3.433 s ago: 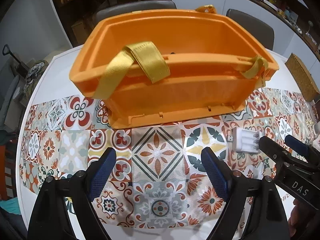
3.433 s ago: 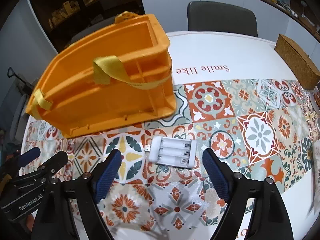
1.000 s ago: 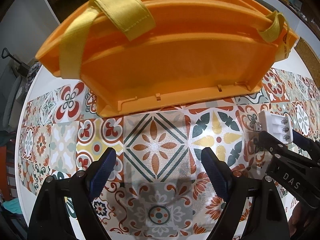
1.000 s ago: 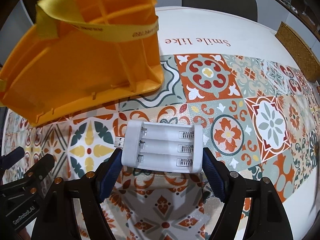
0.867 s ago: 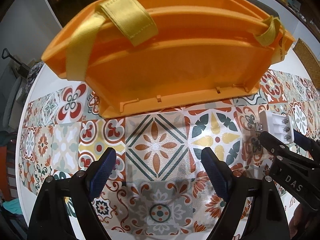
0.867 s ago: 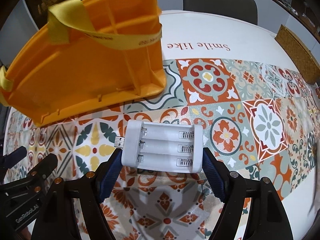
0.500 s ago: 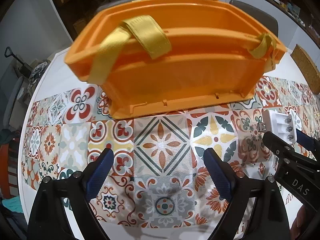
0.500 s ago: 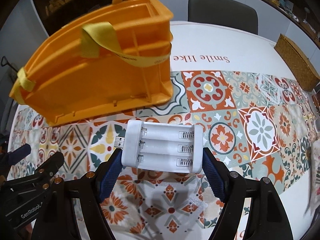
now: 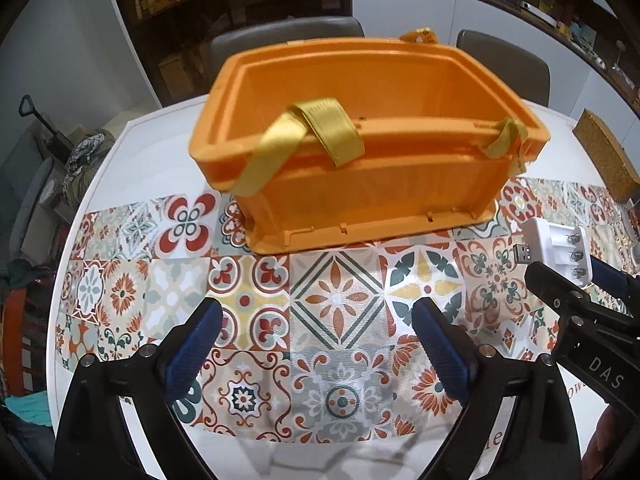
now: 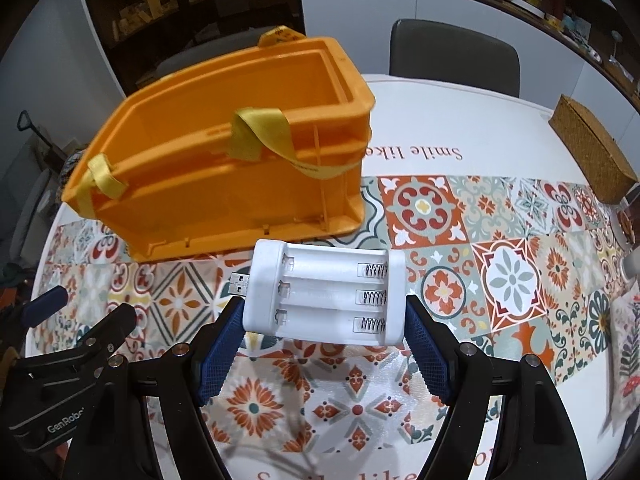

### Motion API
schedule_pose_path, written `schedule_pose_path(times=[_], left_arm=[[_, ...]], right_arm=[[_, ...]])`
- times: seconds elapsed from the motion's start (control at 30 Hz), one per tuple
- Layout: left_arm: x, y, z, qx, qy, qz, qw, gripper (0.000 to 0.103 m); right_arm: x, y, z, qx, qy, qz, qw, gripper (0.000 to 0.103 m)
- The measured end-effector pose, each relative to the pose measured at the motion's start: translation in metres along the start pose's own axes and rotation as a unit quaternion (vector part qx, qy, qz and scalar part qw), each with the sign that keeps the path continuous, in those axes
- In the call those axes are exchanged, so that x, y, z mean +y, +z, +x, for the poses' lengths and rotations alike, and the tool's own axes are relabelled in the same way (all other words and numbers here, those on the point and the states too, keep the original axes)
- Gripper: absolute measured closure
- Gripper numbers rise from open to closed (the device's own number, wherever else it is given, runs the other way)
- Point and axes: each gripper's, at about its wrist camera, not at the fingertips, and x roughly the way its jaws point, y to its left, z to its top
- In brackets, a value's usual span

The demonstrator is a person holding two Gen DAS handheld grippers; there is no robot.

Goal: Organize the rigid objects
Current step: 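Lift and carry the white battery charger with the right tool over the crate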

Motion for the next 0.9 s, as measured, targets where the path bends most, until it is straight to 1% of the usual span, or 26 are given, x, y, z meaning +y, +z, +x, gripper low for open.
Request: schedule_pose_path(times=[0.37,0.77,0.83,0.9], left_arm=[[0.010,0.009,-0.029,-0.028,-0.004,-0.012,0.9995,0.004],[0.022,0.019,-0.042,-0.044,-0.015,-0.028,0.9985,0.004],[0.025,0.023,-0.043,-0.047,-0.019,-0.033,0.9982,0.002],[0.028,0.025,-0.045,-0.051,-0.016,-0.036,0.9979,0.001]], right_arm=[[0.007,0.011,-0.029,-0.034,0.017,-0.003,0.999,0.026],[0.014,0.026,-0.046,-0.057,0.022,-0.008,0.998,0.026],[0.016,0.029,-0.049,-0.062,0.023,-0.011,0.998,0.026],[0.020,0.033,-0.051,-0.065,0.022,-0.014,0.998,0.026]])
